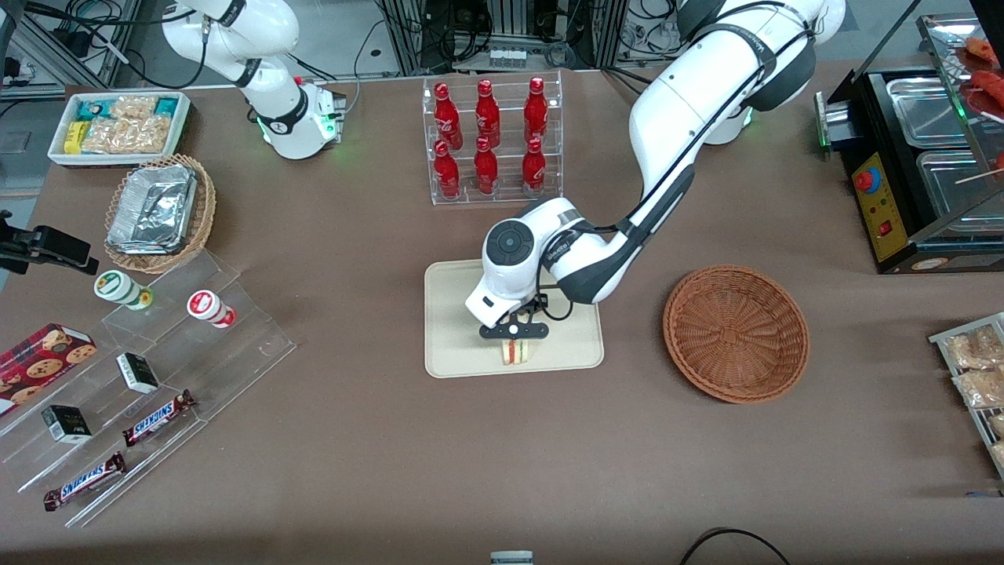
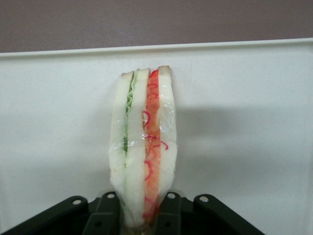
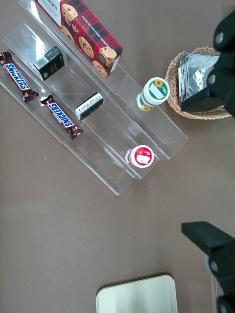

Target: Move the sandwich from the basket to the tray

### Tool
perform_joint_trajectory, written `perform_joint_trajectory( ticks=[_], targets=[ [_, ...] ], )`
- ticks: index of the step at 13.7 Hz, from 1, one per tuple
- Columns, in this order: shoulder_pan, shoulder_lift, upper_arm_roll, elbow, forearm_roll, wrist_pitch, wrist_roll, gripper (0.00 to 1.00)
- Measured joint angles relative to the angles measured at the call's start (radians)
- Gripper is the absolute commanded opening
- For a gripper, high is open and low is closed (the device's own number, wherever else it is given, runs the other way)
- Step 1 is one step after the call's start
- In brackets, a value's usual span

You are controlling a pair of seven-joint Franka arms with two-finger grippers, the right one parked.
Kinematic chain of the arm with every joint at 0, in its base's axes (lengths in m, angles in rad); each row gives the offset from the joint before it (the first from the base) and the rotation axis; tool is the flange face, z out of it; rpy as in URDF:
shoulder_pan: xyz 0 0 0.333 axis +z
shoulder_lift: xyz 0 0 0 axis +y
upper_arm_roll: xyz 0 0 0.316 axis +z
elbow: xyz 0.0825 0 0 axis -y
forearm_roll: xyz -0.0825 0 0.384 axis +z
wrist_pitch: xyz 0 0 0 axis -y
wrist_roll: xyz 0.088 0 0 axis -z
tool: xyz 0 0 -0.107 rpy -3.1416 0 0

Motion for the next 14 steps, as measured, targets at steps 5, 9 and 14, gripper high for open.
perform_joint_trajectory(
  ticks=[5, 9, 14],
  targets=[
    [-0.002, -0.004, -0.001, 0.013, 0.0, 0.0, -0.005, 1.0],
    [-0.004, -0.089, -0.008, 0.043, 0.0, -0.108, -0.077, 1.0],
    [0.012, -0.284, 0.003, 0.051, 0.0, -0.319, -0.155, 1.0]
  ],
)
